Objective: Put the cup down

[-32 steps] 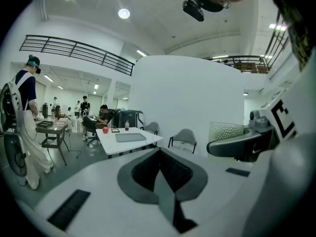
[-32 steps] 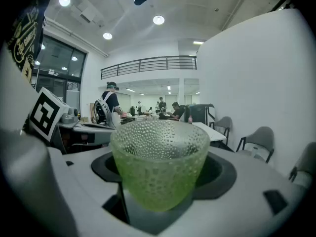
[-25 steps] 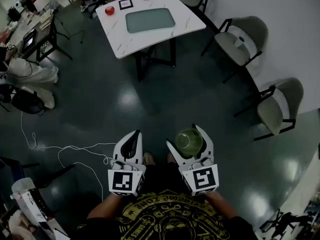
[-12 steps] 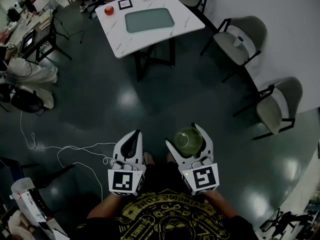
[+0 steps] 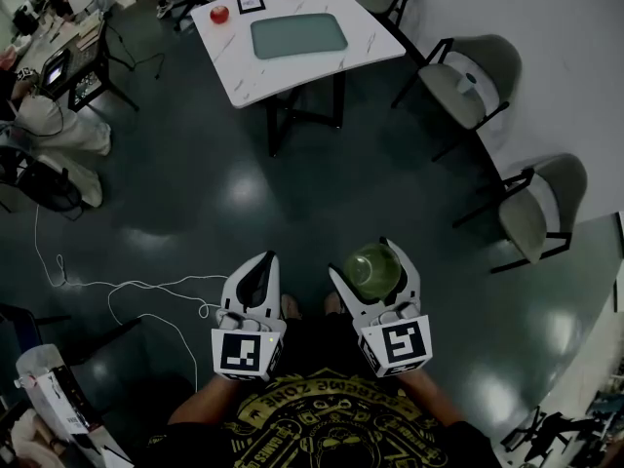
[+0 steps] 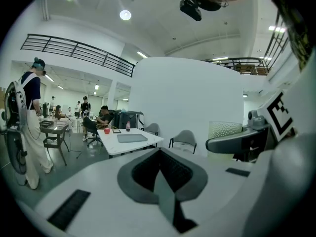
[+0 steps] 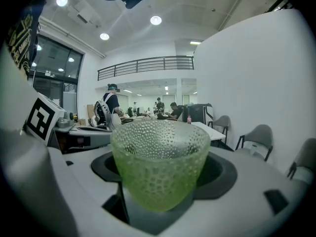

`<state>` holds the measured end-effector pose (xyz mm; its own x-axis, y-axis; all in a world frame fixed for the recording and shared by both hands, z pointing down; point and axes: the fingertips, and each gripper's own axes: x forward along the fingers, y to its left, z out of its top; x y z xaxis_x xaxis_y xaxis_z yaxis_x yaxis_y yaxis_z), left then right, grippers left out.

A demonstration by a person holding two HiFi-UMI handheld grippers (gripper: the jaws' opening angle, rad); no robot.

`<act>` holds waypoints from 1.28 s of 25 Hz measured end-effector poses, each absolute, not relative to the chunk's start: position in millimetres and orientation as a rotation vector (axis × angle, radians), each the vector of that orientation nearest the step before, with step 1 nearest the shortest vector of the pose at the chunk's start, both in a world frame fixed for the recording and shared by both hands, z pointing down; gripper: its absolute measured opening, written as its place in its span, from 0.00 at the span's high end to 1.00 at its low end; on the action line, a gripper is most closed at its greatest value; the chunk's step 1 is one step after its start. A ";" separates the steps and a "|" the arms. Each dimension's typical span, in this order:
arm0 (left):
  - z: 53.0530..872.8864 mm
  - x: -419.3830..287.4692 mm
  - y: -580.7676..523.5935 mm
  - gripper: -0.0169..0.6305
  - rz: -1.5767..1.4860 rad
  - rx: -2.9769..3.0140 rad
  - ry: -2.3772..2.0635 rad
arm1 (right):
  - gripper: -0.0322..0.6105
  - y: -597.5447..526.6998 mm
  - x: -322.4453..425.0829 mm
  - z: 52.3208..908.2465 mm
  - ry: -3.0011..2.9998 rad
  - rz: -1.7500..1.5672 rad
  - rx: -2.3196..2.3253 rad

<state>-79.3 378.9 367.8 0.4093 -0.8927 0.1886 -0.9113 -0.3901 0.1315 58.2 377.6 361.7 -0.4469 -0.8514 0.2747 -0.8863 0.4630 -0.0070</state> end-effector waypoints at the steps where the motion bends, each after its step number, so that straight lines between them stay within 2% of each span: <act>1: 367.6 -82.4 378.3 0.96 0.123 2.454 -1.593 | 0.35 376.6 56.1 361.7 -2.477 0.218 1.508; 11: 369.3 -106.6 372.1 0.96 0.095 2.453 -1.603 | 0.35 369.2 37.1 362.6 -2.470 0.220 1.525; 16: 379.4 -110.5 353.8 0.96 0.179 2.386 -1.629 | 0.35 346.1 39.4 365.2 -2.488 0.223 1.504; 23: 366.5 -88.5 305.5 0.96 0.116 2.407 -1.678 | 0.35 295.5 58.5 366.7 -2.521 0.235 1.464; 32: 372.2 -62.4 248.6 0.96 0.225 2.312 -1.732 | 0.35 228.8 84.1 365.2 -2.565 0.223 1.391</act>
